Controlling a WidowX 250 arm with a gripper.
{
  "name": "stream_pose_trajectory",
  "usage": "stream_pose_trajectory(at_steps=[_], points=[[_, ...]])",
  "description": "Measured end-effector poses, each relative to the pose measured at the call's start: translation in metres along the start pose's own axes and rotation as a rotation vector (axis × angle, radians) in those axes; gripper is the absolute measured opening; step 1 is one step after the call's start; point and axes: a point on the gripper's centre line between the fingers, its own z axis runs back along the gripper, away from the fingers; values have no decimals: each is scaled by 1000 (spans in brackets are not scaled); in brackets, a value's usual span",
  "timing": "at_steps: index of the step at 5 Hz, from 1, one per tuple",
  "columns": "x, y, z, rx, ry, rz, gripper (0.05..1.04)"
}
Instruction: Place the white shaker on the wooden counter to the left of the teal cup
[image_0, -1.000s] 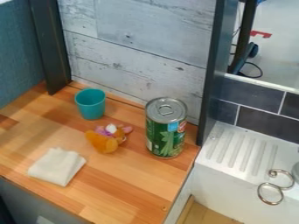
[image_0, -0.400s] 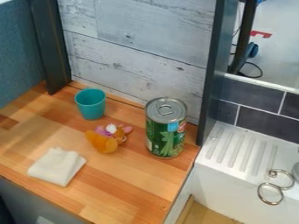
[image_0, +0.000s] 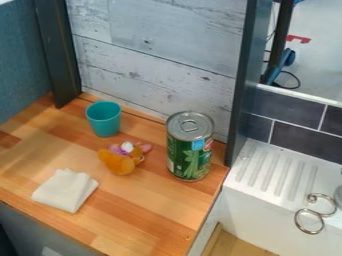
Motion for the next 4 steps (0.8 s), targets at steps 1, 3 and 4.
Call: stream_pose_trajectory(at_steps=[1,3,4], points=[[2,0,-9,-29,26,-4,1002],[5,1,-13,-30,22,22,659],[4,-3,-5,-28,-11,25,597]])
